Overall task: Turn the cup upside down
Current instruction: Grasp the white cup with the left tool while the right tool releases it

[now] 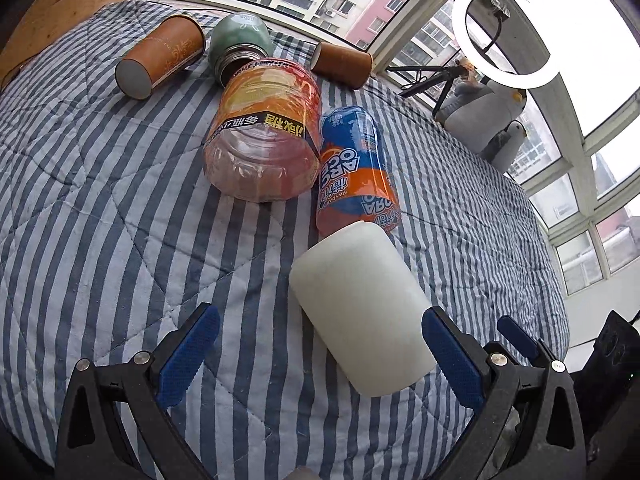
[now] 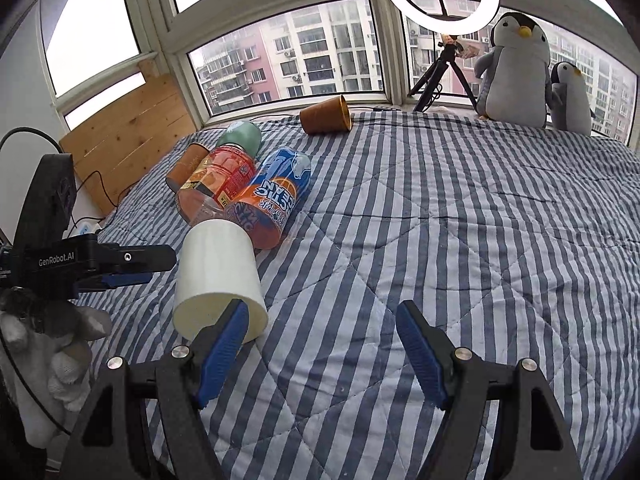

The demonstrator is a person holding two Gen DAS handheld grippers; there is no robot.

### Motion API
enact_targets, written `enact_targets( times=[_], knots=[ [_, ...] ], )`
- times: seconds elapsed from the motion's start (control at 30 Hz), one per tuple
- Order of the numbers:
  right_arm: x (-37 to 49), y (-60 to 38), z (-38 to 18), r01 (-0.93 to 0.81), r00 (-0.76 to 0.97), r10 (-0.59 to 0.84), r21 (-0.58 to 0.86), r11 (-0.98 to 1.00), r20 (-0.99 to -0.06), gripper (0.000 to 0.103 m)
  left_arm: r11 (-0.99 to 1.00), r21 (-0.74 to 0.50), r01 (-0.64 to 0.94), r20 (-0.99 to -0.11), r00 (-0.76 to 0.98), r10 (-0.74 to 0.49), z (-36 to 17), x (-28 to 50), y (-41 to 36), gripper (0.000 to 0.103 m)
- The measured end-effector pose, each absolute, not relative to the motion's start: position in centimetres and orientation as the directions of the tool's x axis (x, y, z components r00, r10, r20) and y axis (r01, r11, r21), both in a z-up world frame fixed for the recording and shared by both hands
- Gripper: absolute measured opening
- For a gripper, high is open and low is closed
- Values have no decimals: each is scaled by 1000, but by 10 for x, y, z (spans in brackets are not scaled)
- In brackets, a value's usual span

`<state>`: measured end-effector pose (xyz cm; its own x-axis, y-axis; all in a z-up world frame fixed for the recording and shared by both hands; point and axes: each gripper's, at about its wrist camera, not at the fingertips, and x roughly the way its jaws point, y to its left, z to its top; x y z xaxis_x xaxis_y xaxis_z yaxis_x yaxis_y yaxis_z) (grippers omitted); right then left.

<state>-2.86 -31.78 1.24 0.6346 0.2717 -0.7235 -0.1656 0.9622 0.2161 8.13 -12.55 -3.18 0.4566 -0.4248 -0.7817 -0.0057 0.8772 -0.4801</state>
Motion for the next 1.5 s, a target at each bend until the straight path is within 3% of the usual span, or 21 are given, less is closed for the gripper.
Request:
enact_targets(
  times=[0.43,0.6,0.8,1.07,1.33,1.5],
  knots=[
    [-34,-322,6,-129,697,163,102,986,-698,73,909,-412,-64,-847,396,-356,-47,105,-187,102],
    [-34,-332,5,-121,704,172,123,985,-689,73,904,-421,-74,-855,365,-368,-62,114,-192,96],
    [-36,-338,3,-109,711,169,130,986,-683,73,889,-456,-44,-832,376,-408,-68,113,-188,94],
    [-44,-335,2,-107,720,171,137,985,-672,73,898,-434,65,-792,447,-415,-59,89,-173,91],
    [-40,-317,2,-121,724,193,154,981,-662,73,947,-234,221,-723,612,-321,-34,65,-157,80],
    [-29,-303,-2,-134,697,219,177,975,-682,73,911,-301,281,-800,446,-402,-46,83,-153,80]
  ],
)
